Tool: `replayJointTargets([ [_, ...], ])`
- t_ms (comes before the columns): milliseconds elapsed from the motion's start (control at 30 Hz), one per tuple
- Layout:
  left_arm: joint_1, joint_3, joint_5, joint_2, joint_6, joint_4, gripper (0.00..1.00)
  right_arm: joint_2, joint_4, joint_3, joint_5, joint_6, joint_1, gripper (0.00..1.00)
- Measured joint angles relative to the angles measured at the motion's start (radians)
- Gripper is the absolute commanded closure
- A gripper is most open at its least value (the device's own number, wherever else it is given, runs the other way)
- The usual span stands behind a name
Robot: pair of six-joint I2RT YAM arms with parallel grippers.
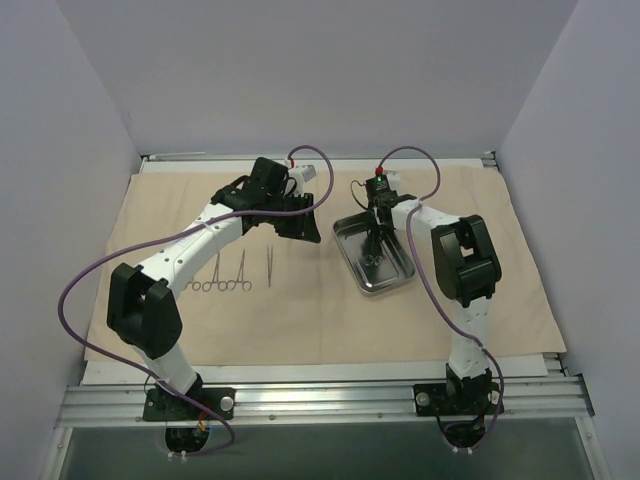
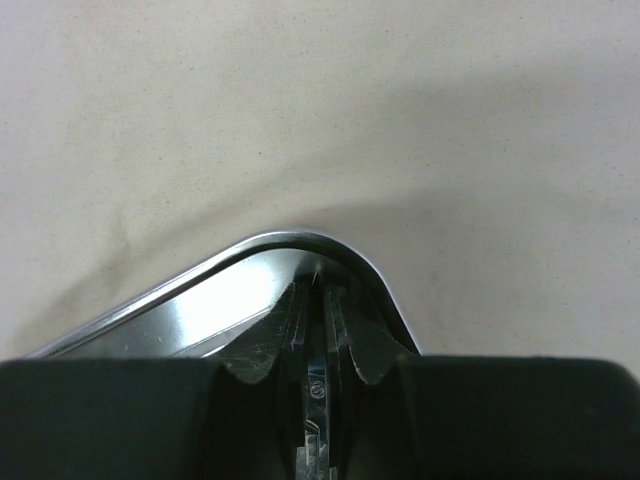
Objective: Open and lay out the surgical kit
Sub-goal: Pick up the medical item from the container.
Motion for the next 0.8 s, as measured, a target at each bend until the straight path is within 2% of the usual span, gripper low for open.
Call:
replayJointTargets([
  [367, 0.000, 0.000, 0.010, 0.012, 0.000, 0.004, 0.61, -0.086, -0.123, -0.001, -0.065, 0.000, 0.004, 1.00],
  [800, -0.010, 0.006, 0.072, 0.122, -0.073, 0.106, 0.57, -0.128, -0.205, 0.045, -0.093, 0.019, 0.004, 1.00],
])
